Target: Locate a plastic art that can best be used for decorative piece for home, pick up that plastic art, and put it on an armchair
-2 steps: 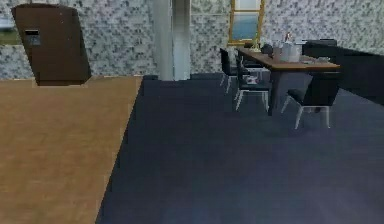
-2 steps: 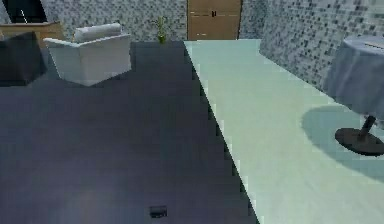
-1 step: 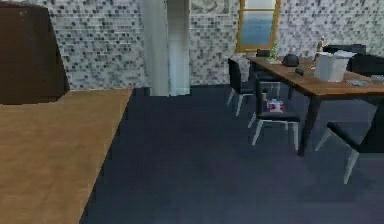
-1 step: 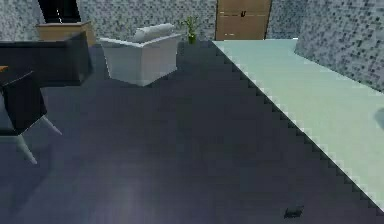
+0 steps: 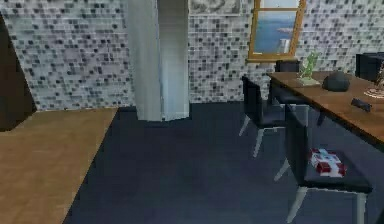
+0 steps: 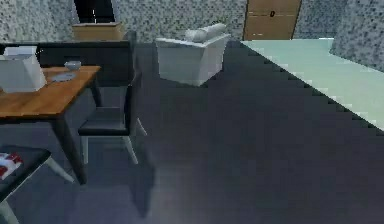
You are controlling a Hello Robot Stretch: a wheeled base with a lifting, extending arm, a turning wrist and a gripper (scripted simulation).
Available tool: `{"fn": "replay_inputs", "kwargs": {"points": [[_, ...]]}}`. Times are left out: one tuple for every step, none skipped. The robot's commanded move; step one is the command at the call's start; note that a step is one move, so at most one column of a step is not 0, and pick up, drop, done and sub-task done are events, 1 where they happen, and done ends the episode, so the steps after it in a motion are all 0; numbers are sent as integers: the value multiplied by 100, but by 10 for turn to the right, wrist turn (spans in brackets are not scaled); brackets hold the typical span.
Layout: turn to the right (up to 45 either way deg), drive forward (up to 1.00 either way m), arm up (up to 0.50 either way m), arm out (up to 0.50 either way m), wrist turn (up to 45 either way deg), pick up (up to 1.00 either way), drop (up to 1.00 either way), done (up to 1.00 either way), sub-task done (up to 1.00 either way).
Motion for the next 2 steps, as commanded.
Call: {"fn": "replay_inputs", "kwargs": {"points": [[0,100,0,0,0,0,0,0,0],[0,55,0,0,0,0,0,0,0]]}}
